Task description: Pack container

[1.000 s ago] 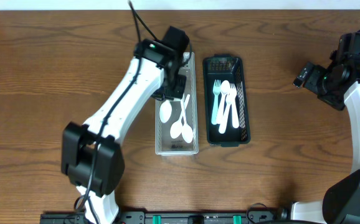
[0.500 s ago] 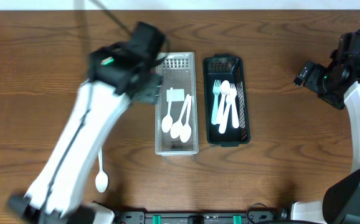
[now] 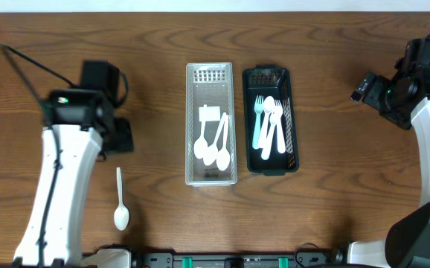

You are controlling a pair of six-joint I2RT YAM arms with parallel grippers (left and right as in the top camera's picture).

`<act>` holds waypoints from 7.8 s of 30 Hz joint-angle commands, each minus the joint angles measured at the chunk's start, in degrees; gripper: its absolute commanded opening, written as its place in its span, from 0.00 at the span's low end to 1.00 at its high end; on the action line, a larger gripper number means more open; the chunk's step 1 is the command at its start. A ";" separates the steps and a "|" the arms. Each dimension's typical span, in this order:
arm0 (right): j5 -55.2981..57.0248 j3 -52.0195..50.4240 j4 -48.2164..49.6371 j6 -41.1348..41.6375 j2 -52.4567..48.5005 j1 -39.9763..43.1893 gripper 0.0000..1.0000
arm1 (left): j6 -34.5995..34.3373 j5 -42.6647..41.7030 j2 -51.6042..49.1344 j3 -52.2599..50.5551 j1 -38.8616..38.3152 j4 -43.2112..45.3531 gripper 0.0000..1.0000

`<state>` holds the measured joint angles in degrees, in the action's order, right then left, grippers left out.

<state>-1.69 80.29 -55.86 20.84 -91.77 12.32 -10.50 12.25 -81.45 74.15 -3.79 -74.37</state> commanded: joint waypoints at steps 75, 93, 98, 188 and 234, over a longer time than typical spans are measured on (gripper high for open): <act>4.50 0.26 2.21 -0.31 -0.24 0.37 0.99 | -4.87 -13.40 -0.13 -37.64 14.05 37.53 0.06; 4.48 0.26 2.25 -0.33 -0.24 0.37 0.99 | -2.03 -17.40 -0.11 -1.60 -8.92 25.55 0.06; 4.46 0.26 2.14 -0.33 -0.24 0.37 0.99 | -2.49 -17.40 -3.08 -1.64 -15.43 31.23 0.06; -6.08 0.28 -29.03 -13.84 54.53 -4.63 0.99 | 8.48 8.41 43.85 10.99 -9.88 0.42 0.98; -6.08 0.28 -31.39 -13.84 54.53 -4.63 0.99 | 5.27 6.23 81.33 -64.28 3.45 58.29 0.98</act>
<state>-7.55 80.51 -87.22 7.77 -37.23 8.01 -4.69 18.37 -0.62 10.92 -0.58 -16.43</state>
